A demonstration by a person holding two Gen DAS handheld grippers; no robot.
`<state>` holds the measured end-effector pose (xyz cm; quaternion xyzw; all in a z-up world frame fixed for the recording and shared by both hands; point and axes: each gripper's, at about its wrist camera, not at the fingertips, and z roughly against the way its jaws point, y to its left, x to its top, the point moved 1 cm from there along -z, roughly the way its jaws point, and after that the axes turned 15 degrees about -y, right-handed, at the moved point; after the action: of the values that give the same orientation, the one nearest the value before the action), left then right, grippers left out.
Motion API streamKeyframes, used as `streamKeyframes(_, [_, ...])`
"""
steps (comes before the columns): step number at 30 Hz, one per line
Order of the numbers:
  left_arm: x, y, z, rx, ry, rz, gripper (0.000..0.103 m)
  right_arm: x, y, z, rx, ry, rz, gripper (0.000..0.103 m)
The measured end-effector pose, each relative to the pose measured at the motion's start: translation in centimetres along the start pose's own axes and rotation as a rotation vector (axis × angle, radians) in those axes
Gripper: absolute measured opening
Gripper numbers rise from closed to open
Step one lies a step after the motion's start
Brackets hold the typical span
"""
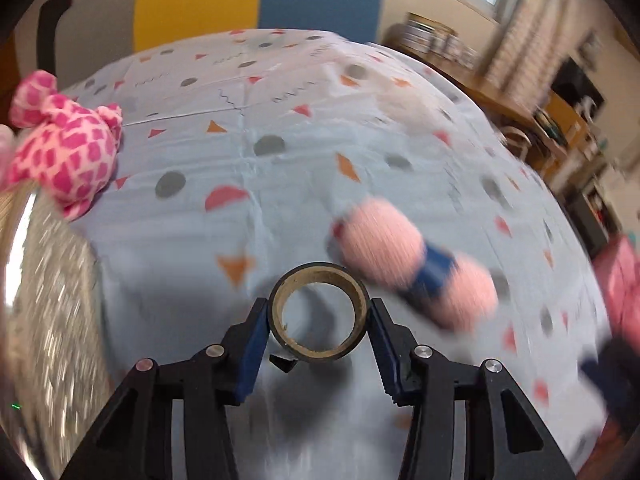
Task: Organize soft objects
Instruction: 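Close the left tool on the black tape roll and lift it, then grasp the pink towel roll with the right tool while the left tool holds the tape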
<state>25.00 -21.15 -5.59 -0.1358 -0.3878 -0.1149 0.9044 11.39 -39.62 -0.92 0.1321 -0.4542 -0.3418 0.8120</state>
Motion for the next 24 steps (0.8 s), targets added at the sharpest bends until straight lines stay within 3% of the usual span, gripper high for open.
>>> streamKeyframes(8, [-7.9,-2.3,8.5,-0.123,-0.028,-0.280,0.049,-0.6,0.3,-0.5,-0.028,0.030,0.039,0.064])
streamKeyframes(12, [-10.6,-1.3,11.9,-0.138,-0.046,-0.317,0.049,-1.6,1.9,-1.2,-0.012,0.080,0.125,0.063])
streamKeyframes(15, [-11.9,0.5,13.3,-0.125,-0.044,-0.296,0.049,-2.4,4.2,-1.9,0.004,0.114,0.266,0.063])
streamKeyframes(19, [-13.6,2.7,13.4,-0.093,-0.014,-0.257,0.049,-3.2,8.2,-3.7,0.016,0.122,0.575,0.064])
streamKeyframes(22, [-14.1,3.9,12.7,-0.082,-0.013,-0.213,0.049,-4.0,10.7,-6.0,0.027,0.141,0.801,0.078])
streamKeyframes(24, [-14.1,4.0,12.6,-0.078,-0.019,-0.215,0.049,-4.5,11.7,-8.0,-0.011,0.160,0.929,0.078])
